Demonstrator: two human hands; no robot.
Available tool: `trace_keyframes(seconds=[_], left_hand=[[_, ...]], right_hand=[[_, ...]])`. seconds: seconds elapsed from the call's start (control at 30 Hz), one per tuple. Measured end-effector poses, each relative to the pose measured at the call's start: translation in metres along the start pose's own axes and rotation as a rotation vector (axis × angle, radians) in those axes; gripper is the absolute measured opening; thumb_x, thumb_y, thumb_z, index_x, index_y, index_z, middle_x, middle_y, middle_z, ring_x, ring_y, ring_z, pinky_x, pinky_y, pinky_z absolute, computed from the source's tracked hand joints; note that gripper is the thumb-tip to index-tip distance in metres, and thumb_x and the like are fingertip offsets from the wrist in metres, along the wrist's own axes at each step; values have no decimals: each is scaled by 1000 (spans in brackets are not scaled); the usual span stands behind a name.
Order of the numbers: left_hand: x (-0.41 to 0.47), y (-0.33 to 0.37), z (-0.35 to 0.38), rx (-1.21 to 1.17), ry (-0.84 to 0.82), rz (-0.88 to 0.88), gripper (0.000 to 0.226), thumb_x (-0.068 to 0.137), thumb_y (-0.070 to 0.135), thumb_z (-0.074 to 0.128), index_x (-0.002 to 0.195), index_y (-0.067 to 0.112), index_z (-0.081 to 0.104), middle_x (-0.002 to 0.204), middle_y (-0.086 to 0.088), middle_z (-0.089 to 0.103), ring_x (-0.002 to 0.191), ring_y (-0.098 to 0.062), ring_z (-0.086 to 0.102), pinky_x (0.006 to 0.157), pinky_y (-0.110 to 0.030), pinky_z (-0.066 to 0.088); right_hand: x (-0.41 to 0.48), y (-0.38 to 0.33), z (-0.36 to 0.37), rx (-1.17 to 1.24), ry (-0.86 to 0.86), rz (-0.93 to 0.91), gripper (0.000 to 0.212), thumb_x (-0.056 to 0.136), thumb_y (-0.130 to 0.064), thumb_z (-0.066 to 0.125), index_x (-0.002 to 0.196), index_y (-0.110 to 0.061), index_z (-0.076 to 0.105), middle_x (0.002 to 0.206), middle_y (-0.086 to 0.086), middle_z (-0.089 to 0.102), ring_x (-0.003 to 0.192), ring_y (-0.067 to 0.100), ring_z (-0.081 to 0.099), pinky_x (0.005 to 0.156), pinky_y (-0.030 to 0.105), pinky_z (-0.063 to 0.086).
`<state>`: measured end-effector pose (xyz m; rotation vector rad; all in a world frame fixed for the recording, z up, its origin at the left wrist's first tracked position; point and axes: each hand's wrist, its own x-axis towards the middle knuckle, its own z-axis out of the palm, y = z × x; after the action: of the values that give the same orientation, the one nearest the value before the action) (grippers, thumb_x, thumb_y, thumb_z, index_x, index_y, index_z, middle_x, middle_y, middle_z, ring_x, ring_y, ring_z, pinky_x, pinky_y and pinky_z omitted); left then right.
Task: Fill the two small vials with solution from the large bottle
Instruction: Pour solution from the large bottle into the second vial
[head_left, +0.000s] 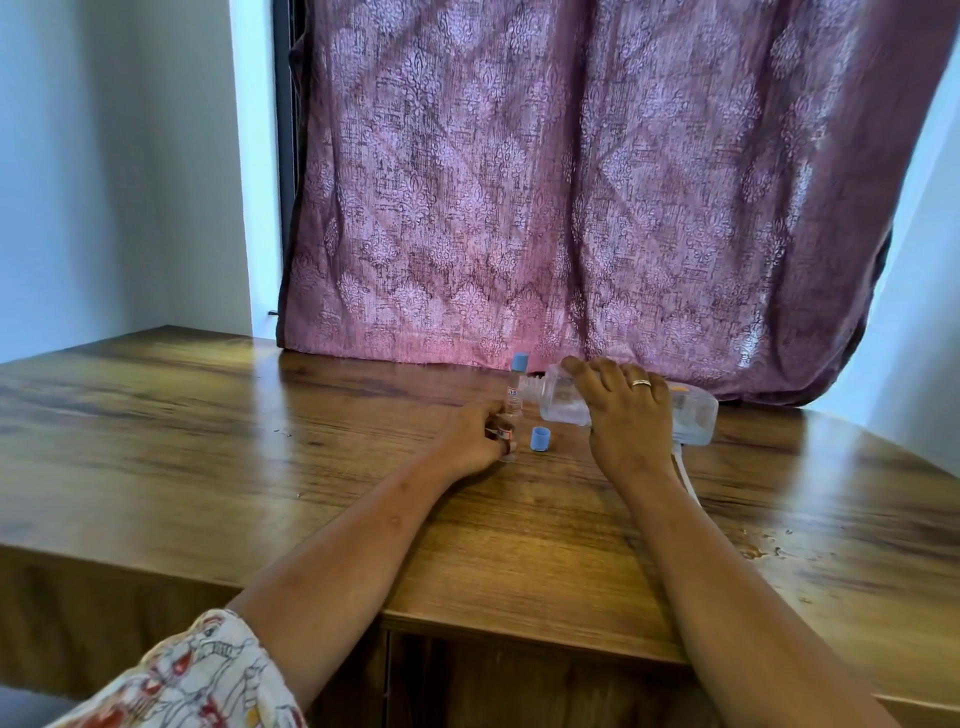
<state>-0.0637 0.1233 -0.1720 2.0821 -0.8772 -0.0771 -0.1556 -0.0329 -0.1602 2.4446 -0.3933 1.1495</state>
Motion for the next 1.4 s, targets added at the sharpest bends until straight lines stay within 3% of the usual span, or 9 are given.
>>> trace_keyframes(seconds=[0.2, 0.37, 0.8, 1.0, 1.4], left_hand=[[5, -6, 1, 20, 8, 15, 55, 82, 14, 69, 132, 11, 48, 125, -3, 59, 100, -8, 50, 88, -18, 36], [9, -10, 3, 40, 19, 13, 55, 80, 19, 71, 130, 11, 52, 122, -3, 61, 109, -14, 55, 89, -20, 39], [13, -14, 4, 54, 19, 4, 58, 78, 23, 73, 131, 12, 51, 123, -3, 61, 109, -16, 56, 88, -21, 39], [13, -14, 4, 45, 4, -7, 58, 79, 23, 72, 132, 12, 50, 124, -4, 60, 112, -17, 55, 98, -29, 43], [8, -8, 3, 31, 15, -12, 64, 82, 17, 69, 139, 7, 39, 131, -7, 56, 119, -19, 51, 92, -19, 33]], right_hand=[[1, 0, 1, 21, 35, 1, 69, 64, 1, 49, 126, -29, 38, 113, 5, 62, 97, 35, 59, 85, 46, 46], [0, 0, 0, 31, 57, 3, 65, 67, -1, 41, 125, -29, 40, 112, 5, 62, 96, 35, 59, 86, 46, 46], [1, 1, 1, 26, 42, -6, 72, 62, 3, 57, 124, -30, 38, 111, 5, 63, 94, 35, 60, 84, 45, 47], [2, 1, 1, 36, 48, -7, 74, 62, 4, 59, 124, -30, 39, 111, 4, 64, 95, 34, 60, 85, 44, 46], [1, 2, 2, 38, 56, -14, 77, 60, 7, 62, 124, -29, 40, 112, 5, 63, 96, 35, 59, 86, 44, 46]])
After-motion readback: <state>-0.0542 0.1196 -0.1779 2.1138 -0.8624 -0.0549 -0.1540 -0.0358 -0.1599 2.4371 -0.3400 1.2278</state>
